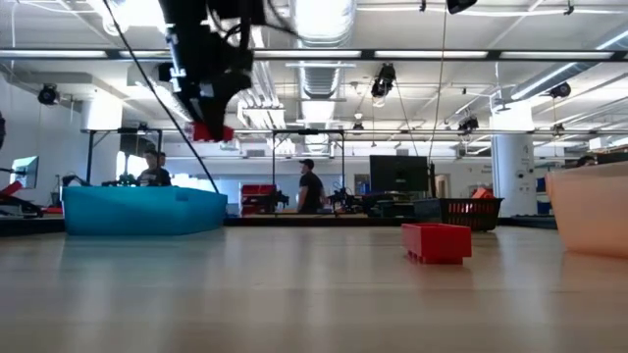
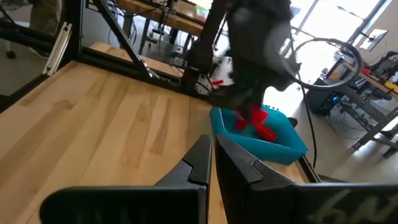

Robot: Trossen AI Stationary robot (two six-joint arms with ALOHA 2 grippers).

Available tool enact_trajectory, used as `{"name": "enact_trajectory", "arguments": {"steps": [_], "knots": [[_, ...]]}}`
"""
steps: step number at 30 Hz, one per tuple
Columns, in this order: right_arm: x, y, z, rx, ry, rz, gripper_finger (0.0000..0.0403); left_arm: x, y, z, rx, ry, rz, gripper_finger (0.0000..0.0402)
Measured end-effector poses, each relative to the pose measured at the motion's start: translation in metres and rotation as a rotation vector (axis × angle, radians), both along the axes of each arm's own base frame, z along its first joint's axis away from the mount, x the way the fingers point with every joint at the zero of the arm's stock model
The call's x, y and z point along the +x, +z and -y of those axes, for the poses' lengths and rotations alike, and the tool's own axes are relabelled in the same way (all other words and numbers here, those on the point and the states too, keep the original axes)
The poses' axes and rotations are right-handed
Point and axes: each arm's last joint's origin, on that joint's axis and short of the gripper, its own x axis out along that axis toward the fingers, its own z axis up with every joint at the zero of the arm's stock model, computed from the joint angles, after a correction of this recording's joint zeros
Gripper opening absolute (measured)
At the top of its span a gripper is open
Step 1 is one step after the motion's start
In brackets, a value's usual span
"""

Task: Sort & place blocks by color
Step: Put the red game piece into the blue bin

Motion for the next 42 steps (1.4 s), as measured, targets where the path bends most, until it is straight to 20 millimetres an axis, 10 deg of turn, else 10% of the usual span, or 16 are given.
{"name": "enact_trajectory", "arguments": {"steps": [11,19,25,33,42], "knots": [[0.000,0.000,0.000,0.010,-0.002,0.001,0.0013,-0.062,-0.045,-0.091,-0.001,0.284,-0.037,0.0123],[0.000,0.000,0.000,0.009,-0.002,0.000,0.0013,-0.068,-0.078,-0.129,-0.027,0.373,0.104,0.0123],[0.000,-0.001,0.000,0.008,-0.002,-0.005,0.0013,-0.066,-0.085,-0.137,-0.018,0.397,0.121,0.0123],[0.000,-0.001,0.000,0.008,-0.003,-0.005,0.0013,-0.066,-0.086,-0.138,-0.018,0.399,0.115,0.0239],[0.000,-0.001,0.000,0.104,-0.024,-0.002,0.0013,-0.057,-0.069,-0.123,0.008,0.288,0.143,0.0245]]}}
